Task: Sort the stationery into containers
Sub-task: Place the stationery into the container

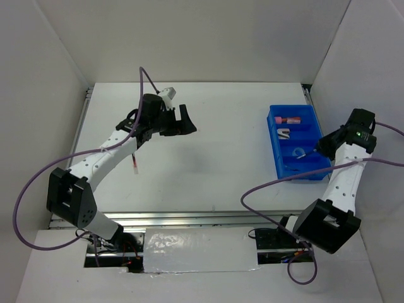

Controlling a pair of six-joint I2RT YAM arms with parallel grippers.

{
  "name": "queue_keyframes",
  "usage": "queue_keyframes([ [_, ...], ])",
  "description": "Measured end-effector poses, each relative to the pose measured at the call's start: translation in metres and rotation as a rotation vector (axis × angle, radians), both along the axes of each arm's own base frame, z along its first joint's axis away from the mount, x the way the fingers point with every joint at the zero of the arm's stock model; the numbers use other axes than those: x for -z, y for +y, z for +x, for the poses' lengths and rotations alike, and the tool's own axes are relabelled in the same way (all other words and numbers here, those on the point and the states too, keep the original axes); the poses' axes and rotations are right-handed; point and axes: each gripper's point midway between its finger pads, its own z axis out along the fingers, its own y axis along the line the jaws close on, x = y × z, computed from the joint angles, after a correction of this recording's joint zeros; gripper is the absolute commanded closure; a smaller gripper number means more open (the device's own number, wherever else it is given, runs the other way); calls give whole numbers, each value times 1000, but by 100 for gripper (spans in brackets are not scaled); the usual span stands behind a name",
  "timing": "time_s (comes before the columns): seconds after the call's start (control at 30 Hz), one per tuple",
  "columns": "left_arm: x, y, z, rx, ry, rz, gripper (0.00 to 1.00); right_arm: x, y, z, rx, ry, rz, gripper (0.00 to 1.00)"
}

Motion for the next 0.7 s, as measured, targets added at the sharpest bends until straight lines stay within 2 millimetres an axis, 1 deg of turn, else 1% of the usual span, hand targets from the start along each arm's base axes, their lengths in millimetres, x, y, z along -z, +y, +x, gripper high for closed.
queue_keyframes([
  [0.07, 0, 0, 1, -3, -1, 0, 1, 7, -5, -3, 29, 46, 11, 100],
  [0.13, 0, 1, 1, -8, -2, 3, 1, 17, -10, 1, 52, 81, 30, 100],
  [0.2, 1, 2, 1, -12, -6, 4, 1, 27, -12, 2, 73, 117, 50, 97],
  [0.3, 8, 5, 0, -18, 5, 11, 1, 40, -16, 4, 103, 154, 71, 96],
  [0.43, 16, 9, -2, -27, 25, 23, 1, 49, -14, 1, 133, 176, 97, 97],
  [0.53, 17, 10, -1, -31, 24, 23, 1, 56, -11, -2, 151, 189, 116, 97],
  [0.7, 17, 12, 0, -39, 26, 21, 1, 73, -3, -8, 183, 228, 158, 99],
])
